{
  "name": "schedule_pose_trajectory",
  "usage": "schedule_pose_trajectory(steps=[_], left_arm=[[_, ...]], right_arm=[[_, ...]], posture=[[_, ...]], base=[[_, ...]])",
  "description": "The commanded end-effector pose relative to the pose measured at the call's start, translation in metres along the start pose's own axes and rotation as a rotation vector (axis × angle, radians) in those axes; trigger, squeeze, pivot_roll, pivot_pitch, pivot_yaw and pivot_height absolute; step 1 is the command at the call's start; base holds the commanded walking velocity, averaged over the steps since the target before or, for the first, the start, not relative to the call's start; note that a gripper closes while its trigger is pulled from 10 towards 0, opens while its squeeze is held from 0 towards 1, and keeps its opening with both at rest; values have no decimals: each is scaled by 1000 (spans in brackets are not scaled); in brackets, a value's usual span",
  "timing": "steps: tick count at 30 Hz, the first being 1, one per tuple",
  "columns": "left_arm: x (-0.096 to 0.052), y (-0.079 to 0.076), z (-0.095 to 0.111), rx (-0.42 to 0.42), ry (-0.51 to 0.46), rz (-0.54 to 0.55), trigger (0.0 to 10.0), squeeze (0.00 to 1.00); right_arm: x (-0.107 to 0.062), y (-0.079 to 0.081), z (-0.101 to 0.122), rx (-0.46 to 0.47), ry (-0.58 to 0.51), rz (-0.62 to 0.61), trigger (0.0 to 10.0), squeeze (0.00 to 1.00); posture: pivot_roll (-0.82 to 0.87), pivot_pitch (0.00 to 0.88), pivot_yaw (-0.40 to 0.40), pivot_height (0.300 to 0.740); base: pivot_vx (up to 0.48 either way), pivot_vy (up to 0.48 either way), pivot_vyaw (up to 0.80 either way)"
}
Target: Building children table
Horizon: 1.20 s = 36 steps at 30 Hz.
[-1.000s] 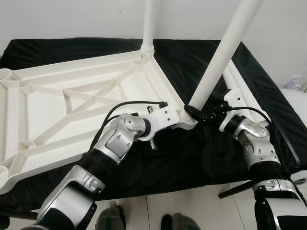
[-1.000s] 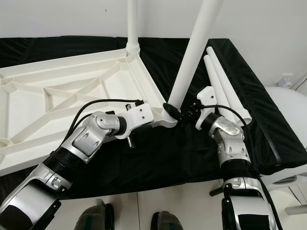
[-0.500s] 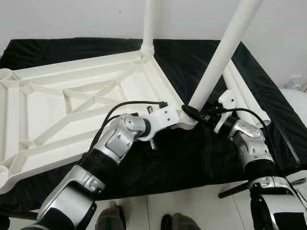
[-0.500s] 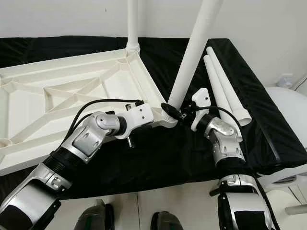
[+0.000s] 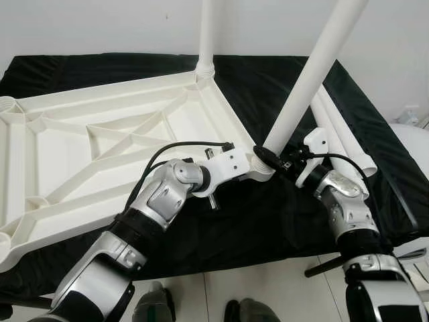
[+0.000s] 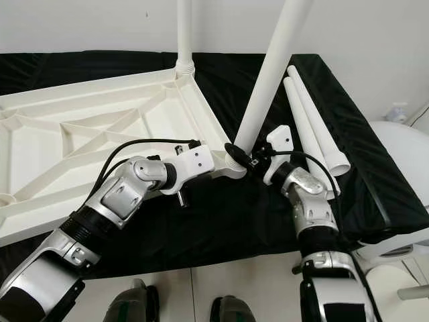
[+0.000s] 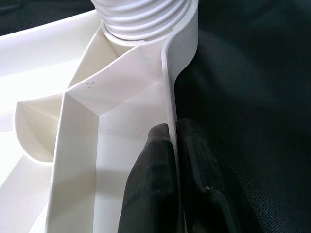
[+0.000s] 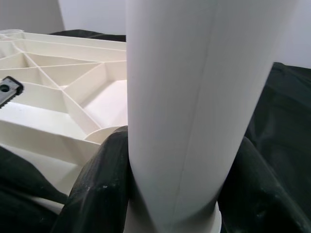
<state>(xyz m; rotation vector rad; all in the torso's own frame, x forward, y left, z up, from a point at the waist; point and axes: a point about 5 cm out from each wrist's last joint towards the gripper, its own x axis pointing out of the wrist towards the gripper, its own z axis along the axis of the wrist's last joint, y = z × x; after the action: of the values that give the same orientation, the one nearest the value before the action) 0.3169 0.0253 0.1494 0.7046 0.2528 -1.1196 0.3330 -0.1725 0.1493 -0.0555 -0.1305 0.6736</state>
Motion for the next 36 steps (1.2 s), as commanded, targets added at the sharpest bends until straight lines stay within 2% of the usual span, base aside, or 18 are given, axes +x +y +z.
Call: schedule_pose_trajectory(steps=[1, 15, 17, 18, 21, 23, 24, 27, 30, 36], left_arm=[[3, -6, 13, 55, -42, -20, 10000, 0], [3, -6, 12, 52, -39, -16, 10000, 0], [3, -7, 12, 51, -39, -18, 10000, 0], [3, -7, 13, 52, -40, -19, 10000, 0], [3, -7, 13, 52, -41, -20, 10000, 0], [3, -7, 13, 52, -42, -23, 10000, 0], [3, -7, 13, 52, -42, -23, 10000, 0], [3, -8, 13, 49, -43, -27, 10000, 0], [3, -8, 13, 47, -43, -26, 10000, 0], [4, -8, 14, 45, -46, -27, 10000, 0]], right_arm=[[8, 9, 4, 15, -18, -10, 10000, 0], [24, 46, 17, 19, -73, -183, 10000, 0], [27, 54, 19, 35, -79, -253, 10000, 0], [29, 55, 20, 48, -79, -308, 10000, 0], [29, 56, 21, 56, -79, -345, 10000, 0], [31, 59, 22, 63, -85, -434, 10000, 0], [31, 59, 22, 63, -85, -434, 10000, 0], [33, 66, 22, 64, -72, -560, 10000, 0], [35, 69, 22, 28, -63, -598, 10000, 0], [38, 71, 25, 38, -60, -618, 10000, 0]], posture=[[-15, 35, -22, 740], [-11, 38, -33, 740], [-11, 43, -32, 740], [-11, 50, -30, 740], [-11, 50, -30, 740], [-14, 59, -28, 740], [-14, 59, -28, 740], [-16, 64, -26, 740], [-18, 66, -27, 740], [-21, 68, -31, 740]], base=[[0, 0, 0], [0, 0, 0], [0, 0, 0], [0, 0, 0], [0, 0, 0], [0, 0, 0], [0, 0, 0], [0, 0, 0], [0, 0, 0], [0, 0, 0]])
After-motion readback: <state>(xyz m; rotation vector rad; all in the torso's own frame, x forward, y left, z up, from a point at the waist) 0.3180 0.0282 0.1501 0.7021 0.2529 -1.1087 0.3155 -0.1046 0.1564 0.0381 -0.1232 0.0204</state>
